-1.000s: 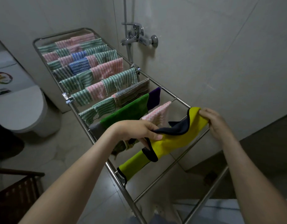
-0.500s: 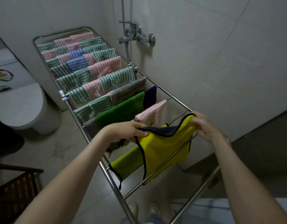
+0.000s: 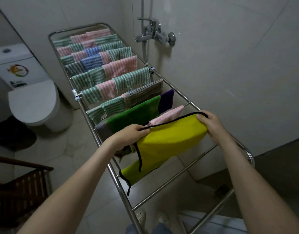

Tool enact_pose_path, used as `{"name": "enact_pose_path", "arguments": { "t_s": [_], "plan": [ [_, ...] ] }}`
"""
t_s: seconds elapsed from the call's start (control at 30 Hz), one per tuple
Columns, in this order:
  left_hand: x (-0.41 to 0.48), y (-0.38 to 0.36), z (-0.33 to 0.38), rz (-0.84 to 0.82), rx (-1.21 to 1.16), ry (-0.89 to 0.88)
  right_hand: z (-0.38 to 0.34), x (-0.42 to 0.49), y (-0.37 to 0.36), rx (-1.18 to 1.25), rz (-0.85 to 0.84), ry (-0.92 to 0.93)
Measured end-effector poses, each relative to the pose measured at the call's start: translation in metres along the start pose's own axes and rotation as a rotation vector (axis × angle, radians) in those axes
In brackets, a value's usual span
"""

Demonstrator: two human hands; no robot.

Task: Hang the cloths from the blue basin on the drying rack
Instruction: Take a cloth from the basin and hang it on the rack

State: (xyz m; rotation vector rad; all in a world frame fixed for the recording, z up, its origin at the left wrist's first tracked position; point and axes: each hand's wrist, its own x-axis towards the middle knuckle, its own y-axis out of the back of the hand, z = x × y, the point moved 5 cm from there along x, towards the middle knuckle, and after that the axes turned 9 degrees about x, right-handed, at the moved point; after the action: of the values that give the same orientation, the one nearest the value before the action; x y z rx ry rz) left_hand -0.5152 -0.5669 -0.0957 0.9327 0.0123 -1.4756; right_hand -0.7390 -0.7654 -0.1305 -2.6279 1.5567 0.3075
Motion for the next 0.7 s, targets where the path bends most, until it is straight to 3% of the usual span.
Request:
{"name": "enact_pose_path", "arguments": {
  "t_s": [0.23,0.5,0.6,0.7],
  "plan": [
    [0.023,0.000,-0.020,0.021,0.107,0.185,0.017,0.036,-0.016,-0.260,0.073,-0.044],
    [0.054,-0.010,-0.047,-0.024,0.558,0.276,0.026,0.049,-0.044,-0.413,-0.037,0.023],
    [0.060,-0.015,-0.049,-0.036,0.609,0.294,0.036,0.056,-0.033,-0.623,0.083,0.006],
    [0.064,-0.022,-0.048,-0.074,0.631,0.299,0.033,0.045,-0.016,-0.539,0.346,0.067]
  ]
}}
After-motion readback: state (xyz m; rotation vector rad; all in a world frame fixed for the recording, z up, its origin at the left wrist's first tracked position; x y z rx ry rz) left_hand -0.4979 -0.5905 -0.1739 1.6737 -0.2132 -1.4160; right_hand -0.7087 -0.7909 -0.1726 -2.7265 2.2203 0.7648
